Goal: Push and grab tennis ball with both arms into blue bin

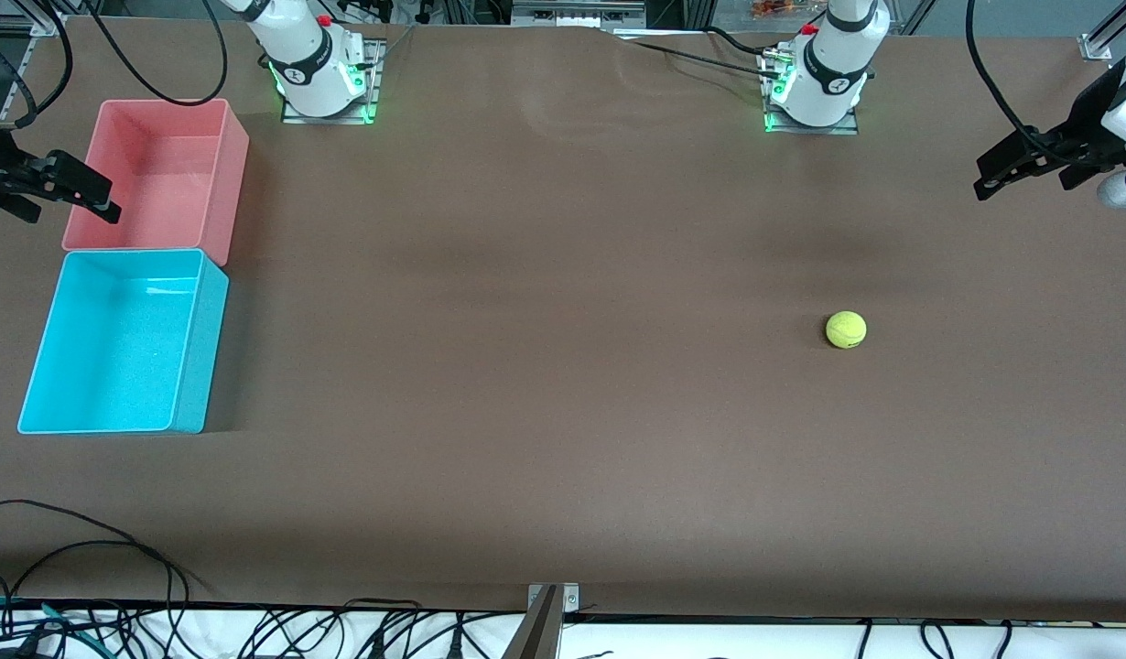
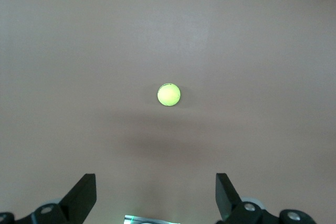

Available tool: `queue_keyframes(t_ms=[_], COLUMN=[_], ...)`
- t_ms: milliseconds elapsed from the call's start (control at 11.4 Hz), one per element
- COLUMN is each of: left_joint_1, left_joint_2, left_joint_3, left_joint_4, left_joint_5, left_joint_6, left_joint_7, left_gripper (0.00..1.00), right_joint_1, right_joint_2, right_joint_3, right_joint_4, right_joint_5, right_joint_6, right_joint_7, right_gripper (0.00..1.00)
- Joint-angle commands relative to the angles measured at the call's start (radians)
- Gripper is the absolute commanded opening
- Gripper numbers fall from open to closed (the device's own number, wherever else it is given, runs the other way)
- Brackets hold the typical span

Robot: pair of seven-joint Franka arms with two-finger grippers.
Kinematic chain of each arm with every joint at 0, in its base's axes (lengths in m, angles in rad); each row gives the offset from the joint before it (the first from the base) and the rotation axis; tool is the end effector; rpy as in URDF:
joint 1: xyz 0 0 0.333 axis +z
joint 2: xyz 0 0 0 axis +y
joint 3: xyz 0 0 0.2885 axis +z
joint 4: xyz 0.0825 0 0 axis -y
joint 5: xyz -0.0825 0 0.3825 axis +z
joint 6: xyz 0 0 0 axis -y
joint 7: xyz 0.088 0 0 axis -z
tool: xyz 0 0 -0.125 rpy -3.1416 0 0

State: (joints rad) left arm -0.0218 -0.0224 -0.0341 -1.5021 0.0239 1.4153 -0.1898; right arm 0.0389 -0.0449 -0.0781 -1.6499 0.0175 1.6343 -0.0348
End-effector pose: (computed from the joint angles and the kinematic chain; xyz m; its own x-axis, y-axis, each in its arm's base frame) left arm 0.5285 -0.0265 0.6099 0.9888 0.1373 -0.0585 0.1353 -0.9901 -0.0362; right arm 0.5459 -0.0201 0.5719 0.9995 -0.0055 0.0299 -0.0049 -0.9998 -0.0200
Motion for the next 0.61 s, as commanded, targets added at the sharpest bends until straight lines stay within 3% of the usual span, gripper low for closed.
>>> queue_keyframes(t_ms=[0, 526], left_joint_1=[0.006, 0.006], left_joint_2=[-0.007, -0.007], left_joint_3=[-0.001, -0.001], left_joint_4=[-0.009, -0.010], left_joint_5=[-0.009, -0.009], left_joint_6=[0.005, 0.005], left_joint_7=[-0.004, 0.001], left_gripper=[1.00, 1.00], right_joint_1=[0.003, 0.003], right_joint_2=[0.000, 0.007], right_joint_3=[0.000, -0.002], right_joint_4=[0.016, 0.021], right_joint_5=[-0.001, -0.001], right_joint_6=[-0.019, -0.018], right_joint_7=[0.021, 0.009], right_gripper=[1.00, 1.00])
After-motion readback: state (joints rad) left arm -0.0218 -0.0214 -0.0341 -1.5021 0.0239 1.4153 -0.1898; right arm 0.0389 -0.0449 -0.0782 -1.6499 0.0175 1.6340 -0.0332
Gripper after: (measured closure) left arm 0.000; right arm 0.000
